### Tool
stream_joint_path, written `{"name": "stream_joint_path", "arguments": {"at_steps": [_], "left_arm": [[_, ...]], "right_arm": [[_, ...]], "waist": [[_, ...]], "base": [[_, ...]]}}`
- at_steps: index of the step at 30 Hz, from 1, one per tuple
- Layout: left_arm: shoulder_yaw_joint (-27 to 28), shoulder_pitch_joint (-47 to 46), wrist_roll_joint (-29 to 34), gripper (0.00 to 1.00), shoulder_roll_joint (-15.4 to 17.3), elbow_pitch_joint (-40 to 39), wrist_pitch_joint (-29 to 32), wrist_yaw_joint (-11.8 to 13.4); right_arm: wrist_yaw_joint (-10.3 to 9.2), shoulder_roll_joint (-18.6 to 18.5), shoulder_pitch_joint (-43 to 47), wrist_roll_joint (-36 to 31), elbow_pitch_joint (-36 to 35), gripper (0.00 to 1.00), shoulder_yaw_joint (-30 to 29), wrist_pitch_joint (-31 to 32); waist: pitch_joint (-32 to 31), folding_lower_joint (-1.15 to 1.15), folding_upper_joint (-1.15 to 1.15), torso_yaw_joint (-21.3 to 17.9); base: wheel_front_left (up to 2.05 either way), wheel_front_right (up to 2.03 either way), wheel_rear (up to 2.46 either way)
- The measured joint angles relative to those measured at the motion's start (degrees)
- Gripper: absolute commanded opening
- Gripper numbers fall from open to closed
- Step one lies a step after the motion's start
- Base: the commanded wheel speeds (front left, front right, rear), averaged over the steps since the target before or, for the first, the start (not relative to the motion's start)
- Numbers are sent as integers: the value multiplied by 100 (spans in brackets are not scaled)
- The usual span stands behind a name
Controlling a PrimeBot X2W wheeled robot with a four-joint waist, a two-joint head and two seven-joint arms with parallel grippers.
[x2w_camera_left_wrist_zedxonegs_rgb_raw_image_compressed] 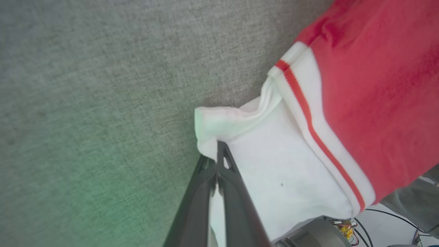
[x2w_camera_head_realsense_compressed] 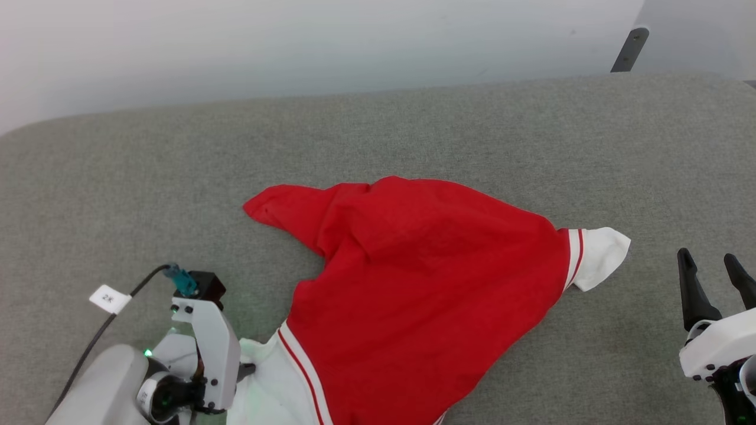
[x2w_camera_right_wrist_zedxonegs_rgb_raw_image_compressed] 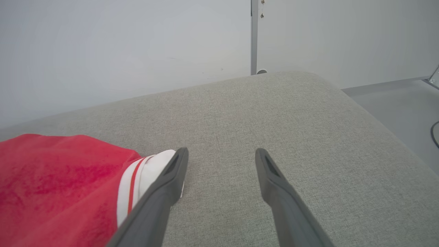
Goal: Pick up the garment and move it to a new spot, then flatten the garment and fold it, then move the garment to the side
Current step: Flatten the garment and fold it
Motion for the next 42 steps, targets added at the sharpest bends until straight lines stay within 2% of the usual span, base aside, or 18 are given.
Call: {"name": "stream_joint_path", "arguments": {"at_steps": [9,20,25,31,39,40,42], "left_arm": [[-120,-294,-43,0,155,181,-211,-153],[-145,-781,238,0,856,105,-208,-153],[-215,-994,419,0,1046,121,-269,-154],[-297,-1144,508,0,1145,312,-442,-170],[-339,-1182,397,0,1006,671,-679,-170],[-343,-1182,388,1,993,722,-708,-170],[-354,-1185,386,16,968,802,-738,-170]], "right_arm": [[0,-9,-18,32,34,100,-21,-45],[0,-23,4,37,59,100,1,-48],[0,-47,16,40,68,100,47,-42],[0,-46,43,42,63,100,111,-41],[0,-21,53,77,76,100,152,-51],[0,-34,53,90,97,100,156,-53],[0,-48,50,96,131,100,164,-85]], "waist": [[42,0,0,-16],[-3,0,0,-66],[-6,0,0,-114],[30,0,0,-199],[137,0,0,-299],[148,0,0,-304],[160,0,0,-305]], "base": [[0,0,0],[0,0,0],[0,0,0],[0,0,0],[0,0,0],[0,0,0],[0,0,0]]}}
